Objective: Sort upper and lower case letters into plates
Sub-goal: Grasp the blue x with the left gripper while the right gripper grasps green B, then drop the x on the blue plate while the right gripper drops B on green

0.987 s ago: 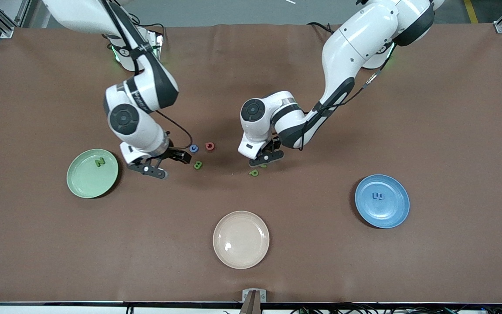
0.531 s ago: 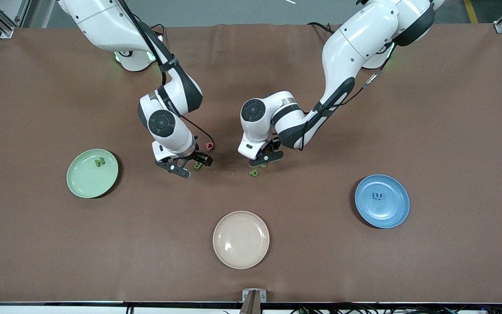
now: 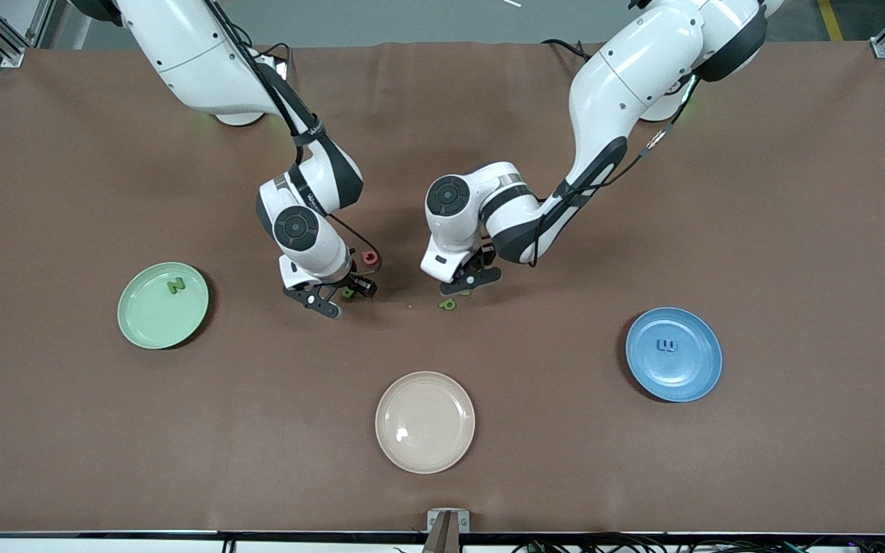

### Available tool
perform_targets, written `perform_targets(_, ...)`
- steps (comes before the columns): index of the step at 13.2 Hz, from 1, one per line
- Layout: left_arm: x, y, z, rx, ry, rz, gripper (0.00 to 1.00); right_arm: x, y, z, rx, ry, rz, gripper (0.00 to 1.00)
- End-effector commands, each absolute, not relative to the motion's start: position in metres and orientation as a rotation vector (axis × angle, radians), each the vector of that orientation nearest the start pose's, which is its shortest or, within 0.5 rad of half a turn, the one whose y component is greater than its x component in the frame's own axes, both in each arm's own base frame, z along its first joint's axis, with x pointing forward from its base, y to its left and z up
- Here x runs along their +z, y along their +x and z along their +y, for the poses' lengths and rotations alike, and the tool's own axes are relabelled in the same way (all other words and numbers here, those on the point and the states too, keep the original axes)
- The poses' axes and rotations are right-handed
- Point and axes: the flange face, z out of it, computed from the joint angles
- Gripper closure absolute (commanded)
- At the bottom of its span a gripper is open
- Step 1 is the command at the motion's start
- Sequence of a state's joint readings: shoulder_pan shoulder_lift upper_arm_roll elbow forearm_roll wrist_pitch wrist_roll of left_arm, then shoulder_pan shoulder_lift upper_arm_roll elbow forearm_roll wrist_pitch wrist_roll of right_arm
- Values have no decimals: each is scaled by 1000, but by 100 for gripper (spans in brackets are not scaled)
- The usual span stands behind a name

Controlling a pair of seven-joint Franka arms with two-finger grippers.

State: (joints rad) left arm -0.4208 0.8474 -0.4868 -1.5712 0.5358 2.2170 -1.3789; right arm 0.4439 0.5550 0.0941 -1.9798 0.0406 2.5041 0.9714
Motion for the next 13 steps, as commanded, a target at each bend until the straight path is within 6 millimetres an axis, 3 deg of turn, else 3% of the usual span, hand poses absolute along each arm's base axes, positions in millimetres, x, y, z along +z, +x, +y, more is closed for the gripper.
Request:
perform_targets(1, 173, 472, -505, -44, -3030, -356, 48, 179, 523, 310, 105, -3002, 767, 46)
perform_targets(4, 176, 476, -503, -49, -3032, -372, 61, 178, 524, 307, 105, -3000, 774, 52)
perform_targets(8, 183, 481, -500, -65, -3035, -382, 97, 173, 528, 304, 93, -2994, 783, 65)
perform_targets(9, 188, 487, -495, -73, -3029, -401, 99, 172, 528, 304, 91, -2993, 783, 69)
perform_targets(13, 257, 526, -451, -150, -2944, -510, 99, 172, 527, 307, 74, -2998, 758, 89)
